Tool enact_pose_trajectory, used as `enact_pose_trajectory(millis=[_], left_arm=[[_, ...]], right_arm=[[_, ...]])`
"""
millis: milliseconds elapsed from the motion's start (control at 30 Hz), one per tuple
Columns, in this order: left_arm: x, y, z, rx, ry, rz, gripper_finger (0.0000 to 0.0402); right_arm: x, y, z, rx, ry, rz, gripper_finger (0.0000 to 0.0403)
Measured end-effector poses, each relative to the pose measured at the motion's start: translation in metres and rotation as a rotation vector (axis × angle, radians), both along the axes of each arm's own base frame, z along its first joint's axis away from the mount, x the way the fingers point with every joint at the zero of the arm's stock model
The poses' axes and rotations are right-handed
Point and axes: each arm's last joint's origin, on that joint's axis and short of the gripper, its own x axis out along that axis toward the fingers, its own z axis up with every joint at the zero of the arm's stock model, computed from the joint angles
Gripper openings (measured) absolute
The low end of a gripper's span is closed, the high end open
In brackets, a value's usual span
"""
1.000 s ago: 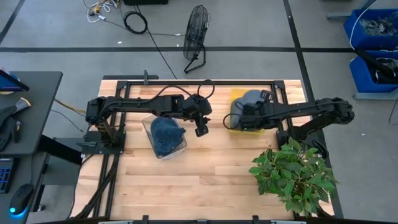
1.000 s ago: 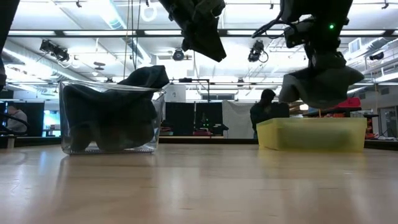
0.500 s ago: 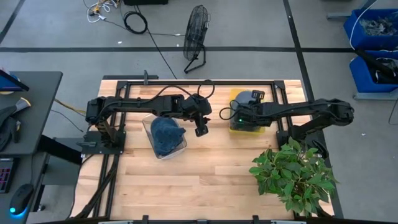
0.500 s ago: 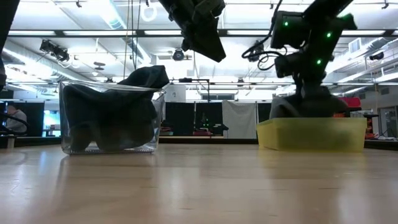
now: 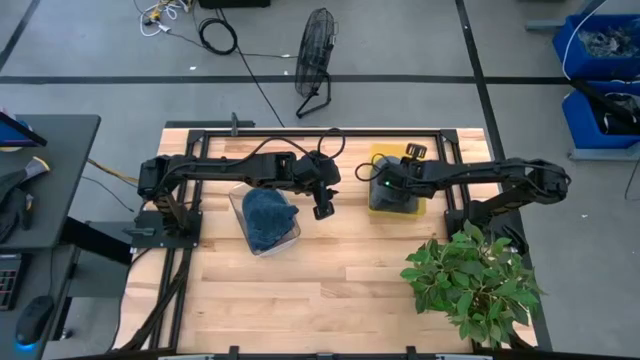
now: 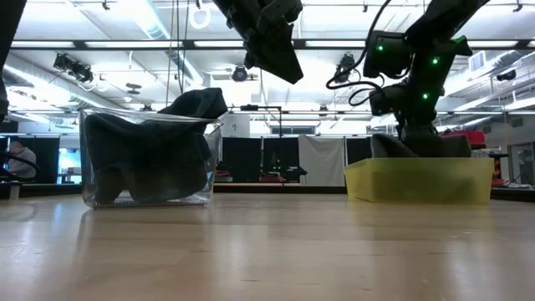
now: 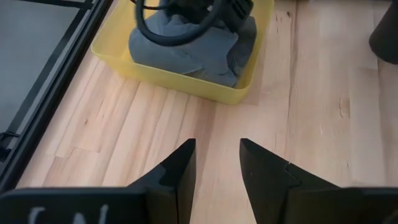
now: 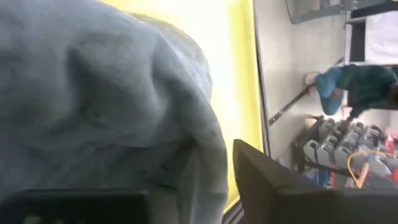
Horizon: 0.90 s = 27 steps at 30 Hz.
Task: Pick & Place hat
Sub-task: Put the gray cap into the yellow bin, then return to Home Position
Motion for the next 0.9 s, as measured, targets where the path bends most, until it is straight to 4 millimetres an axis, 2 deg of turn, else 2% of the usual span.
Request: enact_pose_trajectory(millis=[167, 267, 367, 533, 600, 700, 800, 900], left_arm=[[-0.001, 0.003, 0.002, 0.049, 0.002, 0.047, 0.0126], [-0.010, 0.005, 0.013, 0.110, -0.010, 0.110, 0.0126], [-0.026, 0.004, 0.032, 0.142, -0.031, 0.148, 0.0126], [-0.071, 0.000, 0.070, 0.128, -0.045, 0.171, 0.0126], [-0.094, -0.001, 0.087, 0.131, -0.067, 0.191, 0.0126], [-0.129, -0.005, 0.107, 0.183, -0.075, 0.254, 0.0126], [-0.163, -0.012, 0.119, 0.243, -0.143, 0.380, 0.0126], [-0.197, -0.018, 0.105, 0.303, -0.178, 0.484, 0.0126]], right_arm=[[0.004, 0.001, 0.018, -0.001, 0.034, 0.009, 0.0157], [0.010, 0.004, 0.040, 0.001, 0.040, 0.028, 0.0172], [0.015, 0.009, 0.069, 0.015, 0.030, 0.045, 0.0181], [0.011, 0.022, 0.134, 0.006, -0.168, 0.035, 0.0181], [0.000, 0.030, 0.160, 0.027, -0.295, 0.065, 0.0179], [-0.023, 0.044, 0.188, 0.152, -0.535, 0.173, 0.0173], [-0.048, 0.058, 0.199, 0.268, -0.749, 0.376, 0.0166], [-0.069, 0.066, 0.196, 0.286, -0.935, 0.550, 0.0162]])
